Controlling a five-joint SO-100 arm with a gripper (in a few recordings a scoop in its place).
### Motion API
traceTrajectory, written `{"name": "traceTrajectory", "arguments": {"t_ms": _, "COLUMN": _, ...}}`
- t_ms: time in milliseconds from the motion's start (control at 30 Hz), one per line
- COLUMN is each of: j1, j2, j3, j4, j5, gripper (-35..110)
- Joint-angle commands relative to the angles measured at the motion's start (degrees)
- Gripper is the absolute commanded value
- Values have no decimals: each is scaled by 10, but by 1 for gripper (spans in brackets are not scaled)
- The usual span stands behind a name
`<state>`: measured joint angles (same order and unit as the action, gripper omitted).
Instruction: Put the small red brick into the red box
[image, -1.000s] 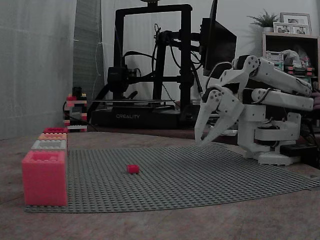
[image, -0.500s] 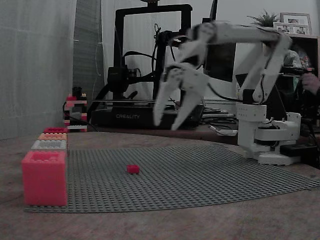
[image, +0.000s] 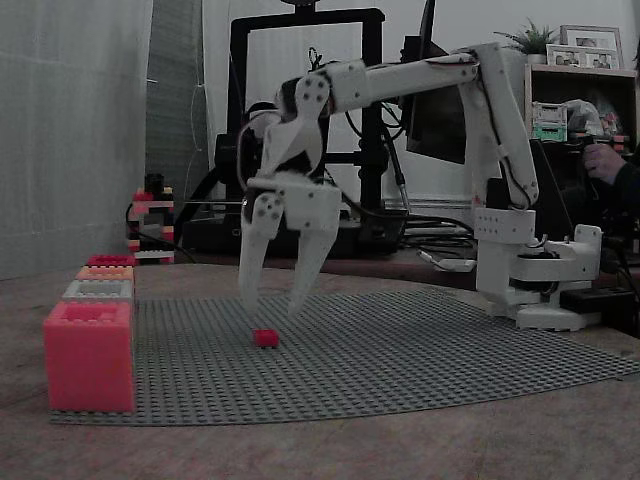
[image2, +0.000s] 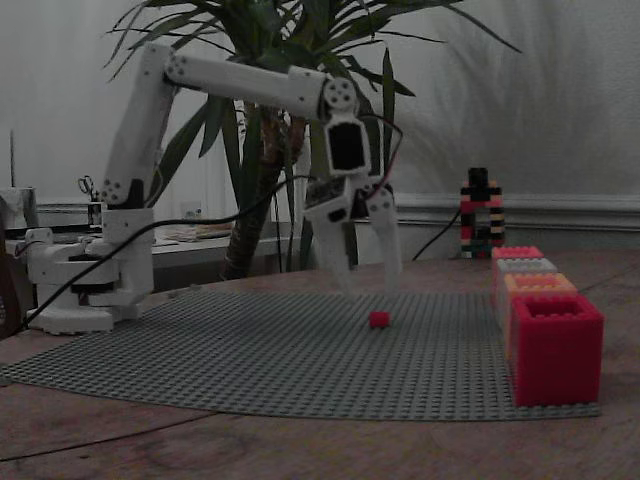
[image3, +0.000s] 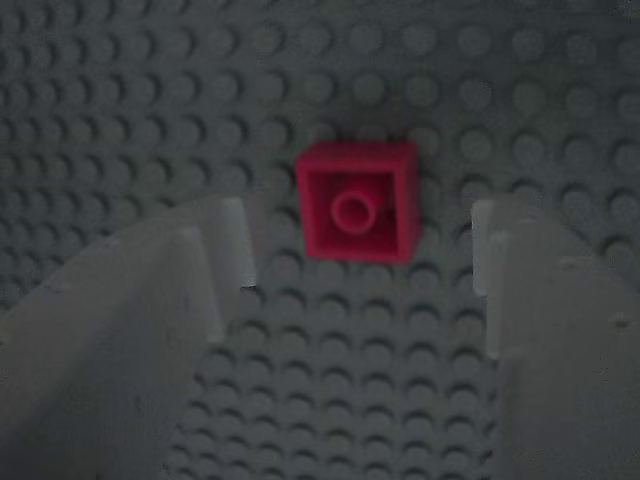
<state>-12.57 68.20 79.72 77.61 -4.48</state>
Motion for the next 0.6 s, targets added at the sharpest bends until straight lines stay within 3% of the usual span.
{"name": "traceTrajectory", "arguments": {"t_ms": 0, "j1": -33, "j2": 0, "j3": -62, "j4": 1, "j5": 1, "gripper": 21}}
{"name": "traceTrajectory", "arguments": {"t_ms": 567, "j1": -17, "j2": -51, "j3": -101, "j4": -14, "j5": -10, "gripper": 21}}
